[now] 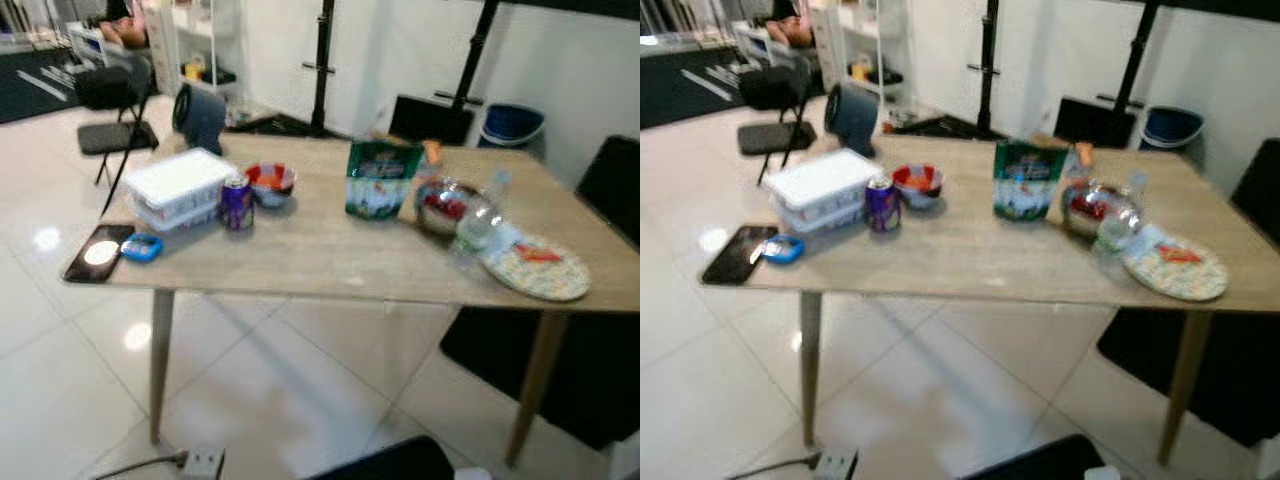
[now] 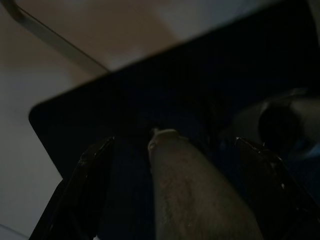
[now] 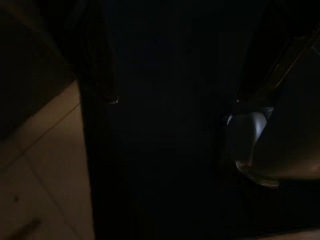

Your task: Restocking fridge

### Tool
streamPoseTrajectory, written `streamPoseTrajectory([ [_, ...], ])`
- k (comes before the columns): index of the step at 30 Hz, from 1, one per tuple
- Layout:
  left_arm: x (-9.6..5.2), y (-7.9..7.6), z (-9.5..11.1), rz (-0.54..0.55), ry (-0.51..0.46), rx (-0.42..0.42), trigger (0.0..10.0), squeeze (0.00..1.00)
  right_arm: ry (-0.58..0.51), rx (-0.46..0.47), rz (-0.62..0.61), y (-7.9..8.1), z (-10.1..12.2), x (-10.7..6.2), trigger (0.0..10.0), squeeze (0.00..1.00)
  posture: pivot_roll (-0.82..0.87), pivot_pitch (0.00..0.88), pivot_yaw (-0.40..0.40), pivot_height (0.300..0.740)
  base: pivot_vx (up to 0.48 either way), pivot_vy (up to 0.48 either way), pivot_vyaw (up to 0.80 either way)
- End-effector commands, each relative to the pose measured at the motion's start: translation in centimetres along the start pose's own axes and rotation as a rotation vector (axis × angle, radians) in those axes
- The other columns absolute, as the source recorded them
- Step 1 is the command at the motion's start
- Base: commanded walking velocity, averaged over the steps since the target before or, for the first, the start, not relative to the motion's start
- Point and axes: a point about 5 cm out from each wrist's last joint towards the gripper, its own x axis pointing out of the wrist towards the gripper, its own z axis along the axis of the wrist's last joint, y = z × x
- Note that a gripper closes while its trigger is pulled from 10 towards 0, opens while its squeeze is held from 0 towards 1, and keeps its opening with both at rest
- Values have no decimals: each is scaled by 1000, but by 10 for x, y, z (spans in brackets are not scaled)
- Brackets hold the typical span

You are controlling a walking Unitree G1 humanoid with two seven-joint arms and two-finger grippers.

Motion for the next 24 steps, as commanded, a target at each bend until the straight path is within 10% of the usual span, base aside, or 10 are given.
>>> streamPoseTrajectory([
  [1, 0, -3, -7, -6, 24, 5, 10000, 0, -10, 9, 5, 2, 3, 1, 10000, 0, -8, 0, -46, 740, 401, 0, 0],
  [12, -1, -1, -6, 4, 15, -12, 10000, 0, -16, 1, 11, 3, 6, 1, 10000, 0, 6, 0, -52, 740, 61, 0, 0],
  [24, 0, -2, -5, 1, 10, -24, 10000, 0, -23, -5, 14, 4, 10, 2, 10000, 0, 9, 0, -52, 740, 0, -423, 0],
])
